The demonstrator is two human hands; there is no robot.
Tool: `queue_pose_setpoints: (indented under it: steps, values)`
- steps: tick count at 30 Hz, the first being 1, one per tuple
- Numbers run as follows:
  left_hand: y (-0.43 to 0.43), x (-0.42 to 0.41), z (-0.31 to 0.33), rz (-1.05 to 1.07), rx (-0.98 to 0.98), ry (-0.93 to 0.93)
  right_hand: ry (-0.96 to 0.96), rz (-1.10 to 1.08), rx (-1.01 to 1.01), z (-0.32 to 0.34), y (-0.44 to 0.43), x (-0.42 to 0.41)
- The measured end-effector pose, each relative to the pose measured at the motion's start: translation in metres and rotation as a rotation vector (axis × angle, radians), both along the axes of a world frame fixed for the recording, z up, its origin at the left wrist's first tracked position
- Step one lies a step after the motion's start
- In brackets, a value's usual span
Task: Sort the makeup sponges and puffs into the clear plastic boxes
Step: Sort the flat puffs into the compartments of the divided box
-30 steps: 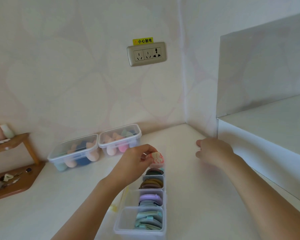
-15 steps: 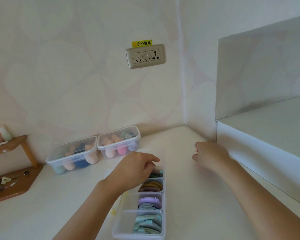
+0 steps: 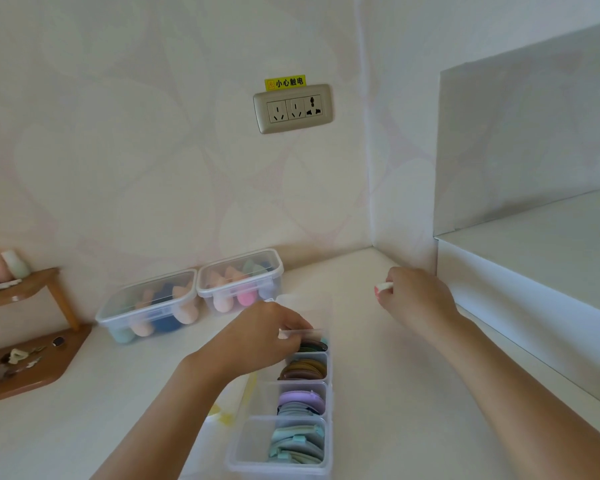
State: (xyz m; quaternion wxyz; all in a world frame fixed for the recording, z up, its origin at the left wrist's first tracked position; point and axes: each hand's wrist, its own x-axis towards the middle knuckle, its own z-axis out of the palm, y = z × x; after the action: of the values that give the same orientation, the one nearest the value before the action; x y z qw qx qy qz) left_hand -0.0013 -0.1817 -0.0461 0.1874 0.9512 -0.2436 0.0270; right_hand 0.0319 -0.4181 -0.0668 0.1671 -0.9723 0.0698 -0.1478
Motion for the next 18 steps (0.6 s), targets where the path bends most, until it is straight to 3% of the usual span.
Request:
queue_pose_setpoints:
  steps: [6,8,13,18]
  values:
    - [0.001,-0.001,0.001,-0.011,0.013,-0.037,-0.344,0.302,0.446,0.015,0.020,-0.014]
    - [0.000,-0.002,0.001,-0.008,0.002,-0.041,-0.357,0.447,0.541,0.016,0.030,-0.020]
    - [-0.002,-0.004,-0.001,0.002,-0.033,-0.054,-0.275,0.635,0.404,0.008,0.058,-0.028]
    - [-0.005,-0.007,-0.003,0.005,-0.003,-0.089,-0.210,0.612,0.113,0.010,0.071,-0.027]
